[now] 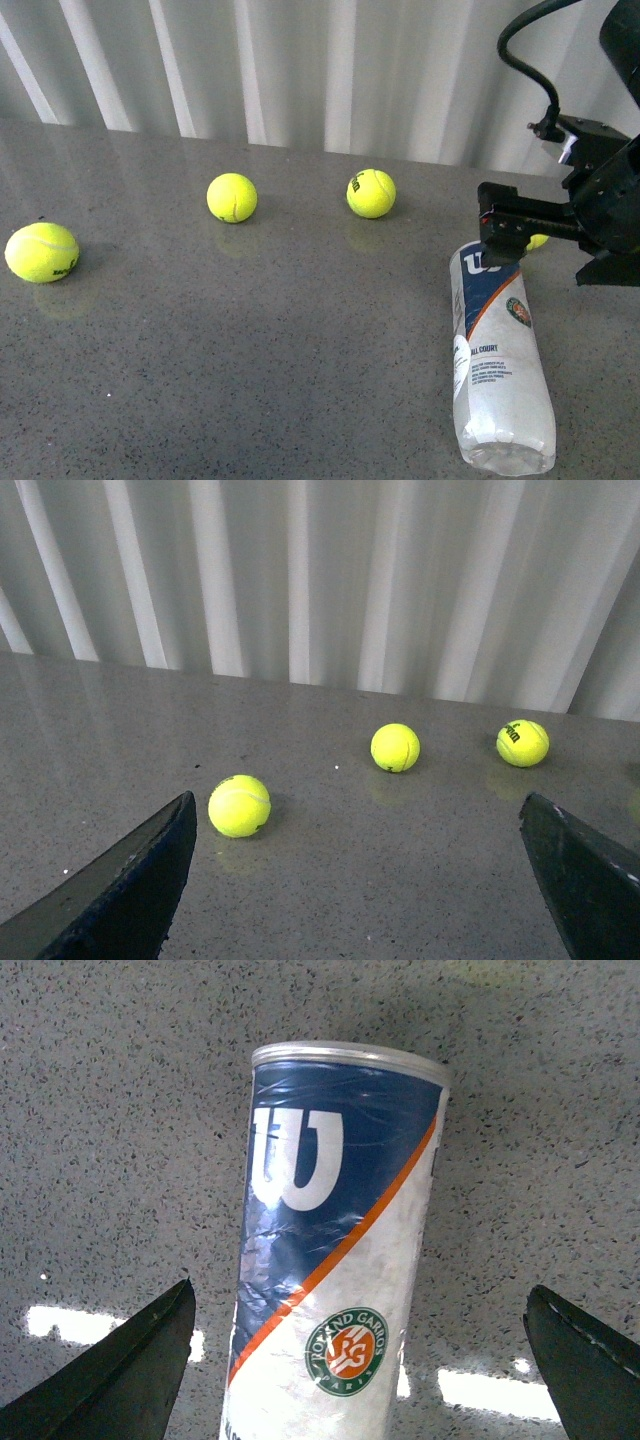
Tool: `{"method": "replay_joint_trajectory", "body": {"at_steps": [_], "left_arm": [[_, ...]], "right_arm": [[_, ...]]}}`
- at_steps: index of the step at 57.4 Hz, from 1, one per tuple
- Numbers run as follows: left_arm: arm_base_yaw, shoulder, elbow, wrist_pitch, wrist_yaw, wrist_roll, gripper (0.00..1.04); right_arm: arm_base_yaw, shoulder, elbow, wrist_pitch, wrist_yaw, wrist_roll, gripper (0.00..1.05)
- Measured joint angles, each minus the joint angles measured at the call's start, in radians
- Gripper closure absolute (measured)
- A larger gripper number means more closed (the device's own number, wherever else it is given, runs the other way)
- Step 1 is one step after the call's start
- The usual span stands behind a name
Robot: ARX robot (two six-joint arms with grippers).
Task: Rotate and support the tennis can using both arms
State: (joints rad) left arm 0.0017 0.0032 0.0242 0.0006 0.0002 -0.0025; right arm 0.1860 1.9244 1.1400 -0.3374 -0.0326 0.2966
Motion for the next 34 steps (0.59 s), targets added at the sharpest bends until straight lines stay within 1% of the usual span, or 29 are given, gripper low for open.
{"method": "replay_joint_trajectory", "body": {"at_steps": [16, 34], "left_arm": [[0.000, 0.000, 0.000, 0.000, 0.000, 0.000, 0.07], [0.000, 0.000, 0.000, 0.000, 0.000, 0.000, 0.07]], "right_arm": [[0.004, 0.010, -0.008, 0.006, 0.013, 0.016, 0.07], [0.005, 0.110, -0.010, 0.045, 0.005, 0.043, 0.07]]}}
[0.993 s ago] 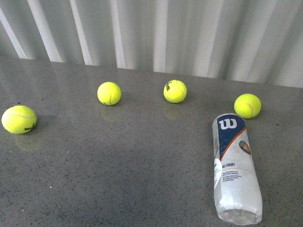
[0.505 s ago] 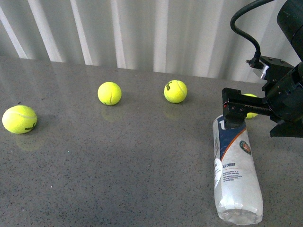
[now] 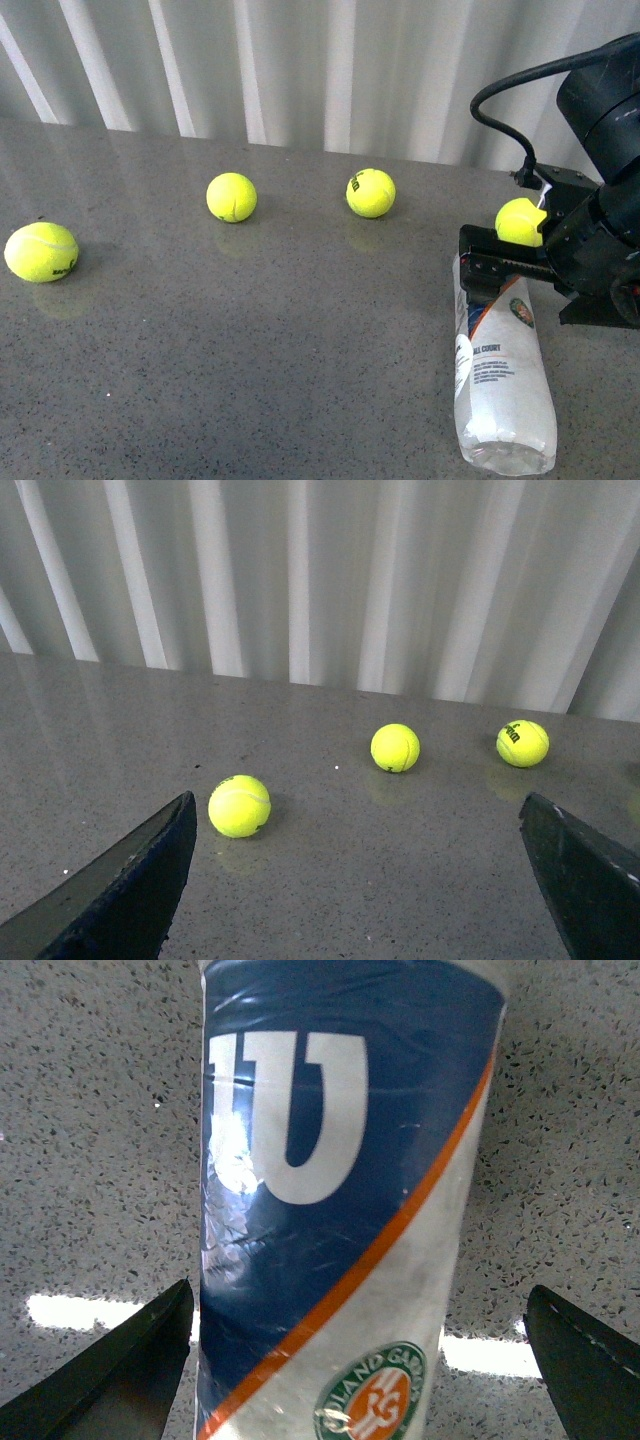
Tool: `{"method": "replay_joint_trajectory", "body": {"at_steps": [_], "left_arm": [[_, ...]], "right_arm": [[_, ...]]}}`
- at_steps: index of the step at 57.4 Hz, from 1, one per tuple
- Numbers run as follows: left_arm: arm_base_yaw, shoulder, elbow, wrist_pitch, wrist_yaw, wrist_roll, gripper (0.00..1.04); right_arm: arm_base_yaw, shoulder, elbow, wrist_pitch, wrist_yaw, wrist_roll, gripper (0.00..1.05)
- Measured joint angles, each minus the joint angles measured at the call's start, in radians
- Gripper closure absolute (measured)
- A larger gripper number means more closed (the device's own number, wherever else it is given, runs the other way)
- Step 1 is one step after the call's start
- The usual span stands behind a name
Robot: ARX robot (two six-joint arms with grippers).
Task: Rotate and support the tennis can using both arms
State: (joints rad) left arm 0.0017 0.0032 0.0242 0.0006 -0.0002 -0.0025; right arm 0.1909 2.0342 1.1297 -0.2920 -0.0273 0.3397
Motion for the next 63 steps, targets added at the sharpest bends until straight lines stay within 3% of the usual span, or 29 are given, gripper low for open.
{"method": "replay_joint_trajectory", "body": {"at_steps": [10, 24, 35, 53, 63], "left_arm": [[0.000, 0.000, 0.000, 0.000, 0.000, 0.000, 0.07], [0.000, 0.000, 0.000, 0.000, 0.000, 0.000, 0.07], [0.000, 0.000, 0.000, 0.000, 0.000, 0.000, 0.07], [0.000, 0.000, 0.000, 0.000, 0.000, 0.000, 0.07], [0.000, 0.000, 0.000, 0.000, 0.000, 0.000, 0.07]], "right_arm": [[0.006, 0.034, 0.001, 0.038, 0.017, 0.005, 0.07], [0.014, 0.034, 0.003, 0.059, 0.040, -0.005, 0.43], [0.016, 0.034, 0.003, 0.066, 0.053, -0.016, 0.63], [0.021, 0.016, 0.002, 0.073, 0.063, -0.033, 0.82], [0.035, -0.018, 0.000, 0.076, 0.073, -0.047, 0.86]]}}
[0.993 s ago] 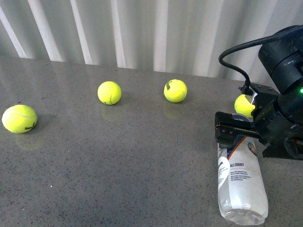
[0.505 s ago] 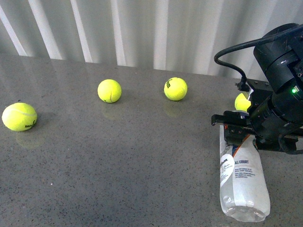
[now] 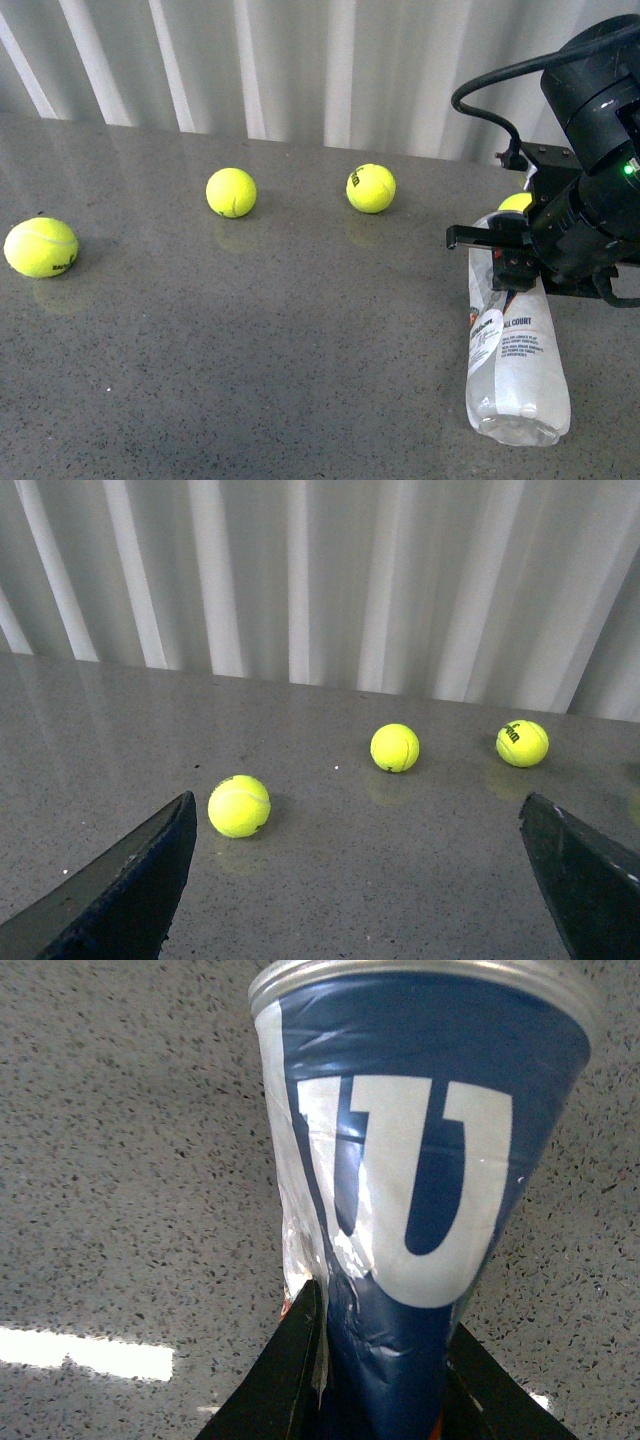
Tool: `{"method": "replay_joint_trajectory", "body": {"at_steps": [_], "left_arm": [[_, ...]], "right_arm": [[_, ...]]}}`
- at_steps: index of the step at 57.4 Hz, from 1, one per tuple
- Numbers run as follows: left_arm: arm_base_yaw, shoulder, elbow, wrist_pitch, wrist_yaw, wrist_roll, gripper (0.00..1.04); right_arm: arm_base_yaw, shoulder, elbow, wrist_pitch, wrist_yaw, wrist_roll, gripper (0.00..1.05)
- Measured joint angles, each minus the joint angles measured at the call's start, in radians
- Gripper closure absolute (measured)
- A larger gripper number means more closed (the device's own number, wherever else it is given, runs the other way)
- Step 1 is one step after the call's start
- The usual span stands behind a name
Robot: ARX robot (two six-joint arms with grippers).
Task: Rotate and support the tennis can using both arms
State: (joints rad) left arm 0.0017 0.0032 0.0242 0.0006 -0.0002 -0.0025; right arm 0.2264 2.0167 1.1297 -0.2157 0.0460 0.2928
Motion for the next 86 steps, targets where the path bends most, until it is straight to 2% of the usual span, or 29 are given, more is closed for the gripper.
{"method": "replay_joint_trajectory", "body": {"at_steps": [23, 34, 38, 46, 50, 54, 63, 67, 86], "left_arm": [[0.000, 0.000, 0.000, 0.000, 0.000, 0.000, 0.07], [0.000, 0.000, 0.000, 0.000, 0.000, 0.000, 0.07], [0.000, 0.000, 0.000, 0.000, 0.000, 0.000, 0.07], [0.000, 0.000, 0.000, 0.000, 0.000, 0.000, 0.07], [0.000, 0.000, 0.000, 0.000, 0.000, 0.000, 0.07], [0.000, 0.000, 0.000, 0.000, 0.000, 0.000, 0.07], [0.000, 0.000, 0.000, 0.000, 0.000, 0.000, 0.07], [0.000, 0.000, 0.000, 0.000, 0.000, 0.000, 0.07], [0.000, 0.000, 0.000, 0.000, 0.000, 0.000, 0.07]], "right_arm": [[0.043, -0.055, -0.015, 0.034, 0.048, -0.071, 0.92], [0.069, -0.090, -0.069, 0.158, 0.126, -0.192, 0.93], [0.080, -0.108, -0.093, 0.221, 0.134, -0.258, 0.93], [0.113, -0.145, -0.176, 0.447, 0.122, -0.488, 0.93], [0.133, -0.147, -0.239, 0.605, 0.062, -0.689, 0.93], [0.146, -0.142, -0.283, 0.677, 0.003, -0.852, 0.93], [0.179, -0.111, -0.322, 0.693, -0.095, -1.173, 0.93], [0.194, -0.087, -0.315, 0.689, -0.110, -1.255, 0.93], [0.241, 0.090, -0.160, 0.657, -0.153, -1.409, 0.93]]}}
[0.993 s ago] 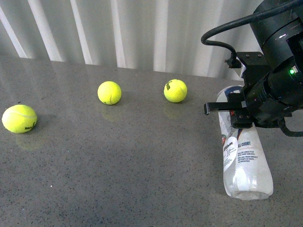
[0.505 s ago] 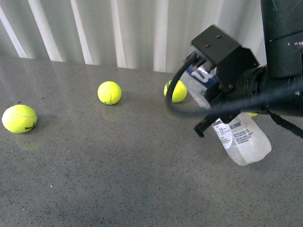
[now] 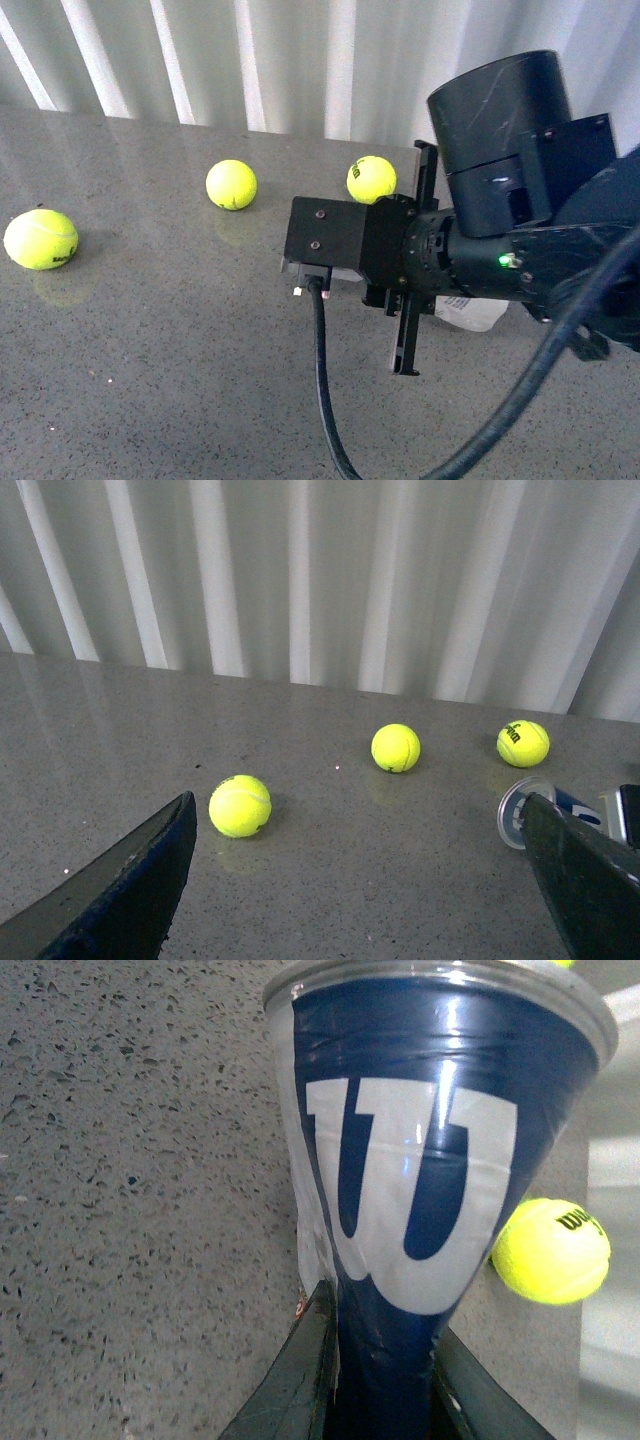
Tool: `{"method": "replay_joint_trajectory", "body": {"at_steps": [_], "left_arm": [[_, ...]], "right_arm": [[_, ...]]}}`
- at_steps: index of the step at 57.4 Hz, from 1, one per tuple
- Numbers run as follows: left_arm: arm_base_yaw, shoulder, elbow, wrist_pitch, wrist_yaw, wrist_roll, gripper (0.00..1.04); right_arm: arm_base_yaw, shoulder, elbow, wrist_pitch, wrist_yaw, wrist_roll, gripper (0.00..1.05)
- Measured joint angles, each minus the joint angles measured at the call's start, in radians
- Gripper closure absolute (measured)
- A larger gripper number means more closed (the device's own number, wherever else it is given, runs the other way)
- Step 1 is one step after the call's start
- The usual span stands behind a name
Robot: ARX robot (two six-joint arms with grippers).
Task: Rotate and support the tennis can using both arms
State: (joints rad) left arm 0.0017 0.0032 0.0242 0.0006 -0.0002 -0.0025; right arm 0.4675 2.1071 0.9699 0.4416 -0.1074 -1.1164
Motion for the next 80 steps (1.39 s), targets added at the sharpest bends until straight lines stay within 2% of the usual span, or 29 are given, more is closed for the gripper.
{"method": "replay_joint_trajectory", "body": {"at_steps": [16, 33, 38, 64, 80], "left_arm": [[0.000, 0.000, 0.000, 0.000, 0.000, 0.000, 0.07], [0.000, 0.000, 0.000, 0.000, 0.000, 0.000, 0.07], [0.000, 0.000, 0.000, 0.000, 0.000, 0.000, 0.07], [0.000, 0.000, 0.000, 0.000, 0.000, 0.000, 0.07], [0.000, 0.000, 0.000, 0.000, 0.000, 0.000, 0.07]], "right_arm": [[0.046, 0.109, 0.149, -0.044, 0.011, -0.021, 0.93], [0.072, 0.142, 0.180, -0.061, 0.019, -0.026, 0.93], [0.071, 0.142, 0.178, -0.061, 0.011, -0.018, 0.75], [0.051, 0.108, 0.110, -0.086, 0.019, 0.041, 0.06], [0.045, 0.047, 0.060, -0.099, 0.019, 0.058, 0.07]]}}
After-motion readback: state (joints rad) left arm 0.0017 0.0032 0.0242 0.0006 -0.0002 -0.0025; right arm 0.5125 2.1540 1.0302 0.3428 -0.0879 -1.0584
